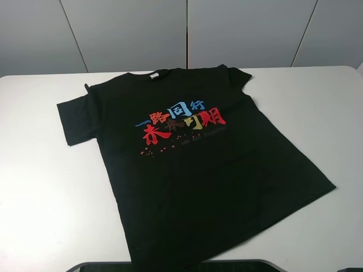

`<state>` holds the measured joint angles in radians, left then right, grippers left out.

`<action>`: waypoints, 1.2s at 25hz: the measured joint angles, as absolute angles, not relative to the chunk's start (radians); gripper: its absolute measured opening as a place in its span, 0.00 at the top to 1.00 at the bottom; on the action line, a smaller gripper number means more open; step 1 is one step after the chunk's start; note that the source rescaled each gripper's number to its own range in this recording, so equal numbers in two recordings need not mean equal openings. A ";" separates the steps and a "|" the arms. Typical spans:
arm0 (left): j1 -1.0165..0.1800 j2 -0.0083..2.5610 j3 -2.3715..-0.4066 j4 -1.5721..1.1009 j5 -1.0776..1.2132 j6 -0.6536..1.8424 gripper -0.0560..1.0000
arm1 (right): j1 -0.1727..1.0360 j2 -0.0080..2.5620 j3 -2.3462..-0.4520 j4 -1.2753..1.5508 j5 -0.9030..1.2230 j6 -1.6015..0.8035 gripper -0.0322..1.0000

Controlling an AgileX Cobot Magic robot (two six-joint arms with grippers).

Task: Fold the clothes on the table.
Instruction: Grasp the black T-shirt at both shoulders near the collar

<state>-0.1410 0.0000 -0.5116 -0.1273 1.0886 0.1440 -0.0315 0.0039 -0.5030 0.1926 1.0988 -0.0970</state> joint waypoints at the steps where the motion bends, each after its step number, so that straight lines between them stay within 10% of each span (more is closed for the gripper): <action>1: -0.141 0.000 -0.512 -0.127 1.089 0.144 0.02 | -0.031 0.004 -0.503 0.193 1.099 -0.097 0.00; 15: -0.141 0.031 -0.516 -0.129 1.089 0.142 0.02 | -0.031 0.070 -0.524 0.275 1.076 -0.086 0.00; 30: -0.141 0.940 -0.994 -0.312 1.046 0.540 0.02 | -0.031 1.102 -1.147 0.438 1.017 -0.737 0.00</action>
